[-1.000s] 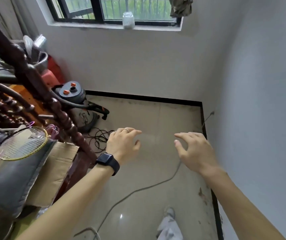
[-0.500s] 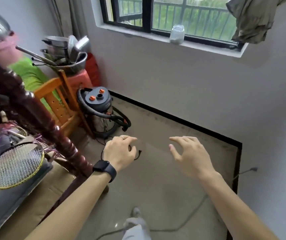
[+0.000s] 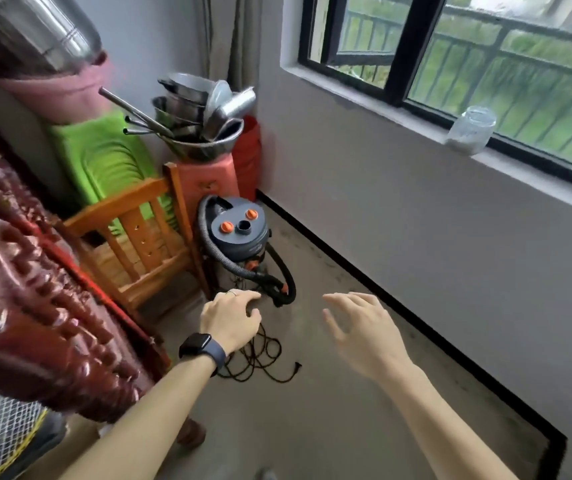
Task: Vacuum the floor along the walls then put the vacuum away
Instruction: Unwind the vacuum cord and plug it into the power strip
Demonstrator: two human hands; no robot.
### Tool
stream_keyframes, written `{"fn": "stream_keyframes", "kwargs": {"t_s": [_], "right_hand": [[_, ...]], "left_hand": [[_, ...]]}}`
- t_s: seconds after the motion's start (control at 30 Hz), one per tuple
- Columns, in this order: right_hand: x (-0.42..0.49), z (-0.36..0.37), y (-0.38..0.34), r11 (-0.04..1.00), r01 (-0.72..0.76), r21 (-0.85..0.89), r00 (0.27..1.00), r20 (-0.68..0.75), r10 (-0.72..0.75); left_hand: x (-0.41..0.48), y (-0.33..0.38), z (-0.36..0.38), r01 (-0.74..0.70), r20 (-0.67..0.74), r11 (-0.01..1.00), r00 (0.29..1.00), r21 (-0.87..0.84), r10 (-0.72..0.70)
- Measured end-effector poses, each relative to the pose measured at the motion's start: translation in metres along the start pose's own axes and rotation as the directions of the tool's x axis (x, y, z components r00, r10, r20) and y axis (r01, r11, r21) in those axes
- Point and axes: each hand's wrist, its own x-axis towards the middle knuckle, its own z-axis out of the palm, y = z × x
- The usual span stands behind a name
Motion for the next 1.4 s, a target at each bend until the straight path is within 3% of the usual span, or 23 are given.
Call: {"fn": "stream_keyframes", "kwargs": {"t_s": [0.17,0.3,0.53,0.63,0.77,0.97,1.17,1.23,1.4], "right_hand": [[0.079,0.015,0.011,0.992,0.121,-0.031,0.983,0.145,-0.115],[0.146,0.04,0.027,0.967,0.255,-0.029,0.929,0.284,-0.236],[0.288,0.09,0.051,0.863,0.505,0.021,0.74,0.505,-0.445],[0.331,0.11,0.054,0.844,0.534,0.051,0.71,0.516,-0.48],[0.376,0.16,0.068,0.862,0.497,0.103,0.687,0.559,-0.464],[0.394,0.317,0.125,0.898,0.431,0.083,0.615,0.702,-0.36],[0.386,0.538,0.213,0.956,0.293,-0.023,0.545,0.826,-0.147],[0.387,0.616,0.242,0.949,0.311,-0.06,0.514,0.85,-0.115],[0.414,0.786,0.303,0.89,0.414,-0.192,0.489,0.871,-0.04]], "left_hand": [[0.057,-0.014,0.008,0.136,-0.028,0.99,0.99,-0.031,-0.137],[0.091,-0.03,0.027,0.281,-0.017,0.959,0.959,-0.041,-0.282],[0.151,-0.045,0.077,0.606,0.044,0.772,0.791,-0.194,-0.61],[0.171,-0.046,0.095,0.658,0.06,0.674,0.729,-0.335,-0.682],[0.189,-0.058,0.138,0.731,0.111,0.566,0.644,-0.381,-0.757],[0.207,-0.12,0.283,0.828,0.266,0.503,0.557,-0.247,-0.787],[0.233,-0.21,0.483,0.781,0.367,0.624,0.592,-0.038,-0.718],[0.248,-0.24,0.554,0.746,0.411,0.666,0.6,0.023,-0.686],[0.292,-0.312,0.718,0.772,0.396,0.633,0.563,0.062,-0.725]]}}
